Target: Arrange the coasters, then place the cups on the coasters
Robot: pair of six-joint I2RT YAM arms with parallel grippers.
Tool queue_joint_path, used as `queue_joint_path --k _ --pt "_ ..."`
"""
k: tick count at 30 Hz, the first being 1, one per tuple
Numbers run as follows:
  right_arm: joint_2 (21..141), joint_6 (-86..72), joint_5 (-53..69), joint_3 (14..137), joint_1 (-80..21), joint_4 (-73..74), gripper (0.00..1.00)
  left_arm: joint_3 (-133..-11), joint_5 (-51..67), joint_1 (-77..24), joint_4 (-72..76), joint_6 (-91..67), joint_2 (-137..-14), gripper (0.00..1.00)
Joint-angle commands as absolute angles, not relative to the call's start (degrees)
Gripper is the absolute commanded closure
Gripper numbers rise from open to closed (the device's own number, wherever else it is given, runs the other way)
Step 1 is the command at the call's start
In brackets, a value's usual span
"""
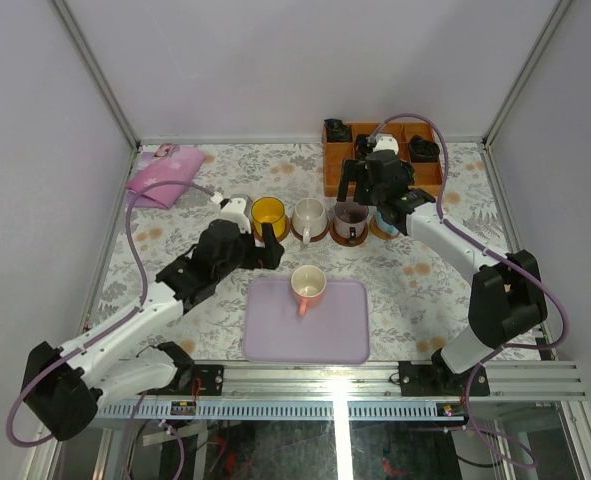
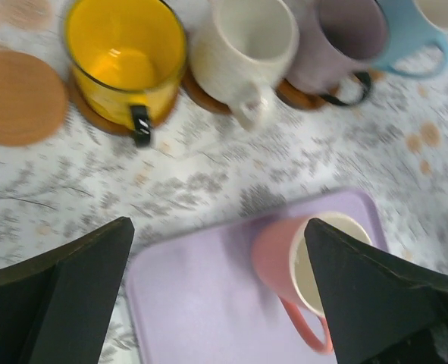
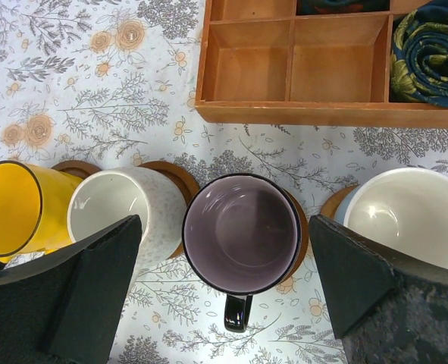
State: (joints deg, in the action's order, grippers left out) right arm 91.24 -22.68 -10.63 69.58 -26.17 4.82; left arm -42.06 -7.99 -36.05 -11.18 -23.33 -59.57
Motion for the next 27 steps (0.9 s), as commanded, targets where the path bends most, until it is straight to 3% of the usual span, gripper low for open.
queue_joint_path --k 1,16,27 --pt "88.94 -23.51 -11.79 72.16 -25.97 5.71 0.01 -40.00 -2.67 -40.90 -15.65 -25.49 -54.98 0.02" --pt "83.70 -24.76 -12.87 67.43 -26.01 7.98 0.01 -37.70 -3.03 -55.58 -17.60 -25.99 -56.04 0.00" --pt "81.83 -24.36 -13.61 66.24 -25.97 8.74 0.01 -37.35 -3.21 -59.33 -15.46 -24.74 -60.89 0.00"
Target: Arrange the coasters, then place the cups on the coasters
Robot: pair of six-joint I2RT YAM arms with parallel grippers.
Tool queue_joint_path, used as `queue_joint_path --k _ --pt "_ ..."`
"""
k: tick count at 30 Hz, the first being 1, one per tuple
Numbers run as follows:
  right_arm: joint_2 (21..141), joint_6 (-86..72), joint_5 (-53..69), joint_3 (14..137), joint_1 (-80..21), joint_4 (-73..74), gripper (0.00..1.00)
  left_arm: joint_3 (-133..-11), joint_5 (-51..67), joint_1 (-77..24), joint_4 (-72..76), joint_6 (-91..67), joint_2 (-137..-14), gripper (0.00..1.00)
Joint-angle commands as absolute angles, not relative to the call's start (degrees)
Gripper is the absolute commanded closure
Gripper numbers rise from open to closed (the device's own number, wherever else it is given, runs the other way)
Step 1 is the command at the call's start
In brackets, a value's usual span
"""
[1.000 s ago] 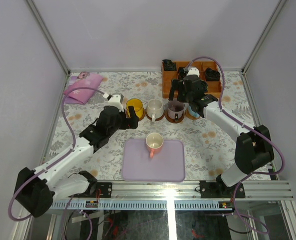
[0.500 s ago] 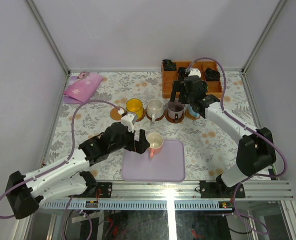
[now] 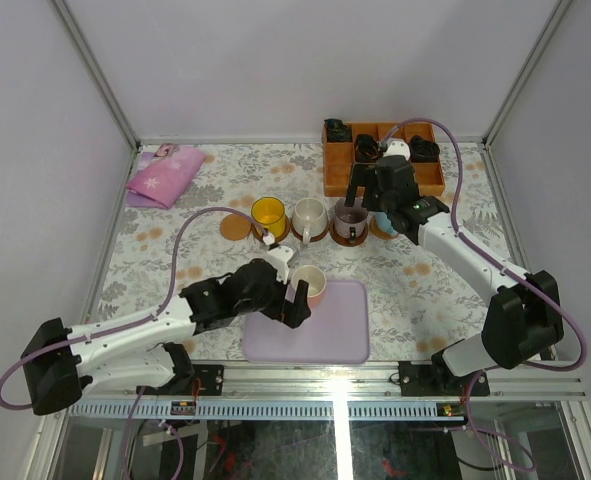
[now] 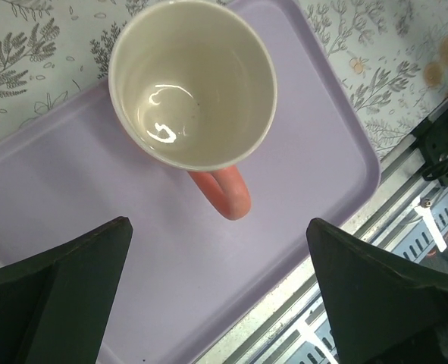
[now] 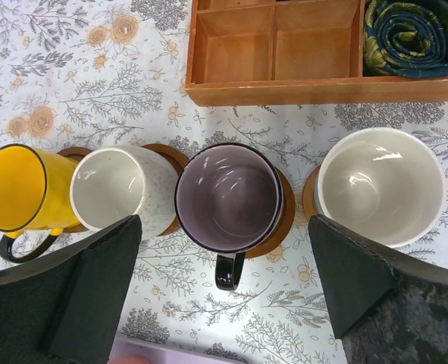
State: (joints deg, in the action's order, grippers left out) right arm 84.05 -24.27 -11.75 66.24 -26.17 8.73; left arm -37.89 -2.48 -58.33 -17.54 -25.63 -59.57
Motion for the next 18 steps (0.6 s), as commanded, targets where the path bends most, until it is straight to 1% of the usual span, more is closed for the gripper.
queue_joint_path --k 1,11,18 --pt "81.87 -24.34 -13.60 66.23 -25.93 8.68 0.01 -37.09 -3.33 -59.40 -15.20 -24.58 -61.39 0.00" --pt "82.00 -24.27 -13.12 65.93 -25.96 8.28 0.01 -37.11 -5.73 -59.36 -9.76 -21.98 -68.45 0.02" --pt "81.57 -24.22 -13.17 64.98 -25.99 7.79 0.01 -38.67 -5.73 -59.35 -8.48 -20.53 -71.84 0.11"
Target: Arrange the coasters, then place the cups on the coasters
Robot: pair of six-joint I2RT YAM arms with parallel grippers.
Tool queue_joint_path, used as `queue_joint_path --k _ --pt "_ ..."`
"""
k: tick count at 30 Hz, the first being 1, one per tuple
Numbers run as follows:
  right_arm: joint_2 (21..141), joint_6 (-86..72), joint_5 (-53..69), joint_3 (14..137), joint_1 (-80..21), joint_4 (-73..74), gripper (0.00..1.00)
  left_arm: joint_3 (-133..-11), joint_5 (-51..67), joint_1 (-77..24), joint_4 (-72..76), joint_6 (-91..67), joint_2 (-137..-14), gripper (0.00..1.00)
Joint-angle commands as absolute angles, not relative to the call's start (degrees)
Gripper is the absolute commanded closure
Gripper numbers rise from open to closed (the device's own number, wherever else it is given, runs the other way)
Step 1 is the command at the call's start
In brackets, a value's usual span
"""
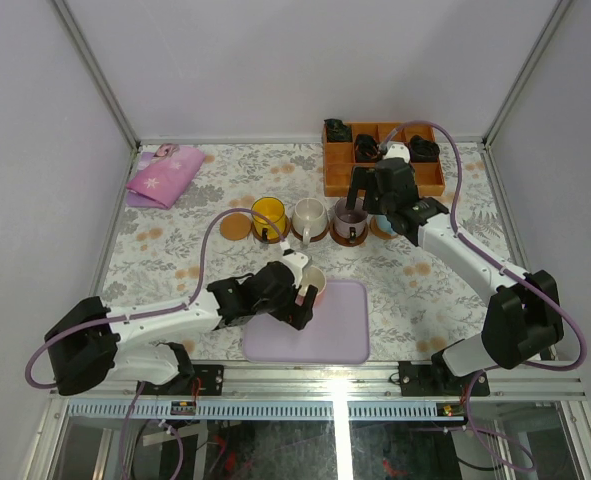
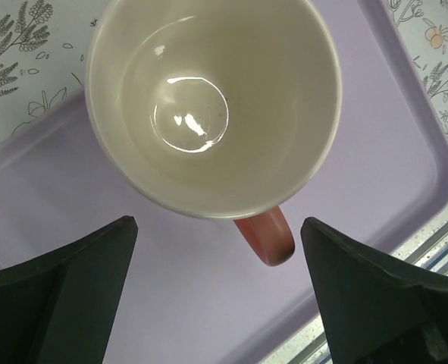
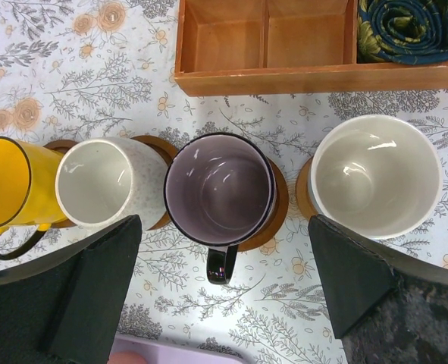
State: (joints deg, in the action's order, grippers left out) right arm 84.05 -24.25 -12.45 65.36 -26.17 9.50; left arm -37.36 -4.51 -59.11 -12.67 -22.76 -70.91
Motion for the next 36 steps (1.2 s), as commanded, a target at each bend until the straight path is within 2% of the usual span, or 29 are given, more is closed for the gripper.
queue_joint_path --k 1,14,17,19,28,36 --pt "81.44 -24.18 -13.16 64.75 -25.97 7.63 0.01 -38.75 -5.76 -59.41 -8.32 -20.30 -72.16 0.14" --pt "81.11 -25.49 -11.87 63.28 -25.99 6.20 0.01 -38.92 -4.97 -59.41 -7.44 -17.83 -72.80 0.70" --pt "80.33 -25.88 -11.26 62.64 -25.93 5.87 0.01 -38.09 -6.12 -59.41 -7.47 -18.21 -71.11 0.89" --pt "79.68 -25.93 -11.22 61.97 -25.97 5.80 0.01 -37.38 -7.51 -59.45 -7.33 -18.51 -69.97 0.99" --pt "75.19 -23.33 -11.25 58.70 -26.70 9.38 0.01 -36.39 -13.22 -59.37 -8.59 -18.81 -66.35 1.00" --pt "69.70 -21.41 -12.23 55.35 -29.92 15.14 0.01 -42.36 -26.75 -59.34 -19.26 -18.01 -56.94 1.00"
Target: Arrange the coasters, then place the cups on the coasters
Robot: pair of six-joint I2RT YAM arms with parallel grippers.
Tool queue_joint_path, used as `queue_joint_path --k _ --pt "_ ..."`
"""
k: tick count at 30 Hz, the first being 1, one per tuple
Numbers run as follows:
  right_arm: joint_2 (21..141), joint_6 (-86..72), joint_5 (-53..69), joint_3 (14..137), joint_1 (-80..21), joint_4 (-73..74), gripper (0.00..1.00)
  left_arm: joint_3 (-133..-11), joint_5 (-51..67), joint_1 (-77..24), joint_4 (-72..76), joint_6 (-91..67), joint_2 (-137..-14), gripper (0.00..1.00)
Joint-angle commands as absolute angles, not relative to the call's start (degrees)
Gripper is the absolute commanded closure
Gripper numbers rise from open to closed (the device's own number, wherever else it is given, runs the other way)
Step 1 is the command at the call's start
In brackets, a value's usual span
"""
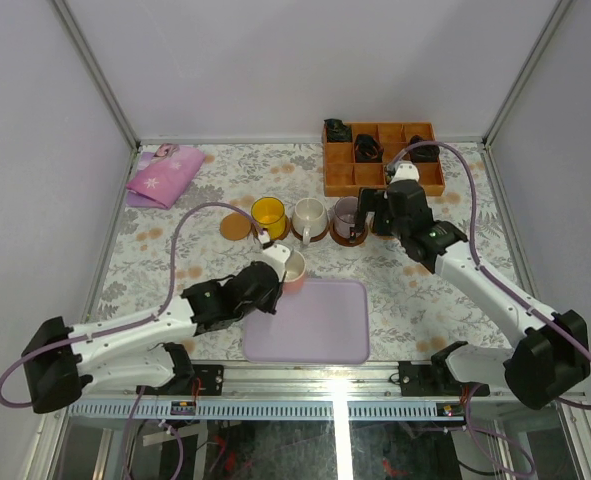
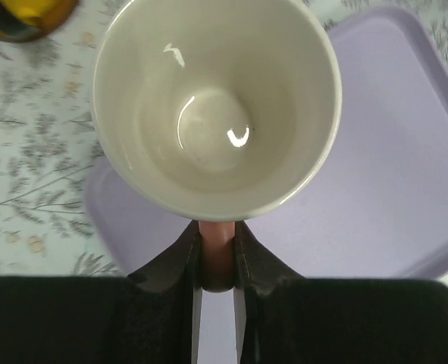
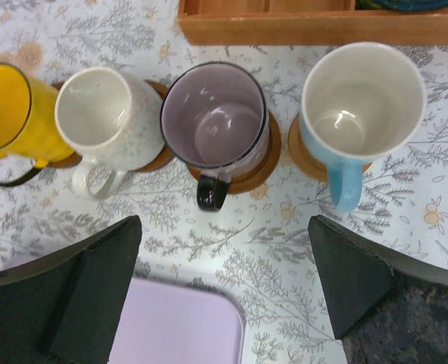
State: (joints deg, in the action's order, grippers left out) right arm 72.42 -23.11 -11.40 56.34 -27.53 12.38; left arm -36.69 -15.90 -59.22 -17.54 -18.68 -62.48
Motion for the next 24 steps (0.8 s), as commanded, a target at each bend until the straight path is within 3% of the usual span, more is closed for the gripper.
queue_joint_path --k 1,10,24 --pt "69.55 -21.44 -12.91 55.01 -30.56 15.48 0.01 -43.21 -28.76 -59.41 -20.68 -18.19 -55.50 1.00" --pt "70.39 -21.87 -15.91 56.14 -32.70 12.17 0.01 -49.85 -42.19 -52.91 -29.91 -19.88 -51.33 1.00" --pt "77.98 -18.38 -19.90 68.42 -32.63 10.82 0.01 -47.57 -26.61 -24.72 -14.52 -16.71 -61.62 1.00"
